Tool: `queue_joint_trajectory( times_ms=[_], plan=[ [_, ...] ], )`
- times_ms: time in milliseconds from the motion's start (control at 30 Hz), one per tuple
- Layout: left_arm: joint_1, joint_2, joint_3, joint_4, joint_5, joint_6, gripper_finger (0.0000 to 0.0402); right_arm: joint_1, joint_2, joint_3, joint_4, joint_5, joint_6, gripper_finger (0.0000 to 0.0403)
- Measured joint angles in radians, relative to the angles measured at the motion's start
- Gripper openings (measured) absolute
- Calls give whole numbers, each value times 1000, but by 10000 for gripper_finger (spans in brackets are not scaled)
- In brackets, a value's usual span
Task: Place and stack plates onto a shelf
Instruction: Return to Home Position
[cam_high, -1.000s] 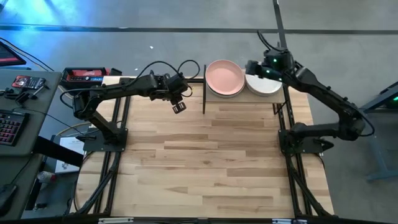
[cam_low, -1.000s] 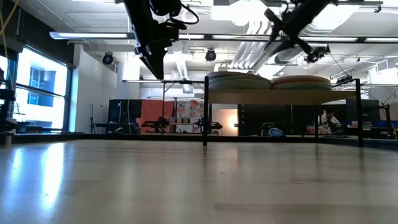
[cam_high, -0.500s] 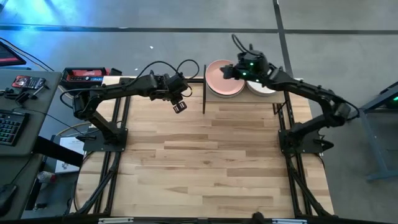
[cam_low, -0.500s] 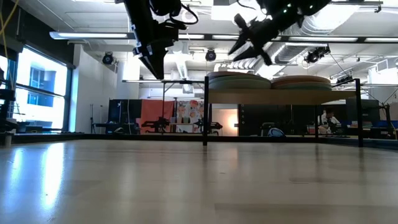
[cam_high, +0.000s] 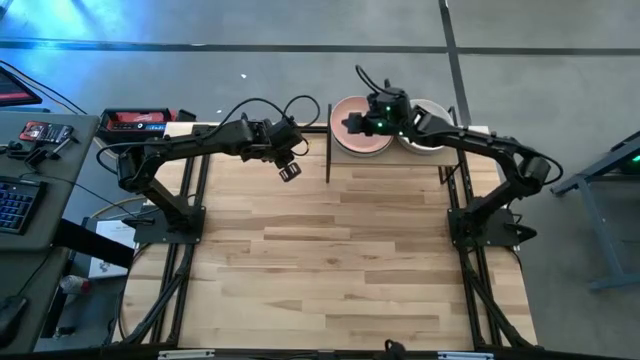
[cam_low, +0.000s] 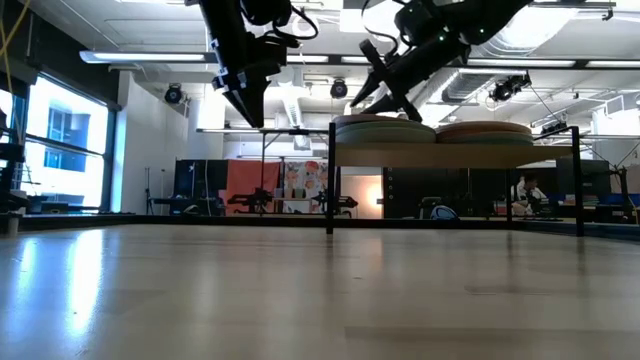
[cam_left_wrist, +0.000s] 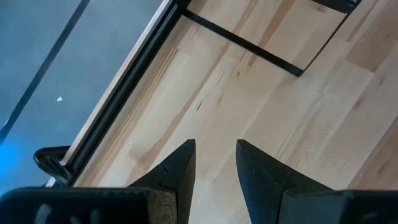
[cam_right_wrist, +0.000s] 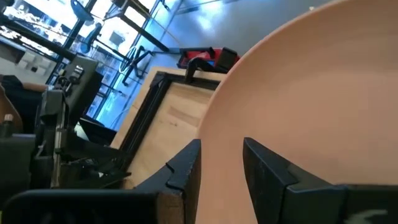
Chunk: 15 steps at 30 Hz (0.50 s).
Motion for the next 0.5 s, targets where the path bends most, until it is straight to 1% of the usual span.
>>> queue_joint_trajectory(
  times_ms=[167, 500],
  plan=[
    [0, 0, 0, 0, 0, -20, 106, 19, 0, 0, -5, 12, 0, 100],
    [0, 0, 0, 0, 0, -21, 106, 19, 3, 0, -4, 19, -13, 100]
  ],
)
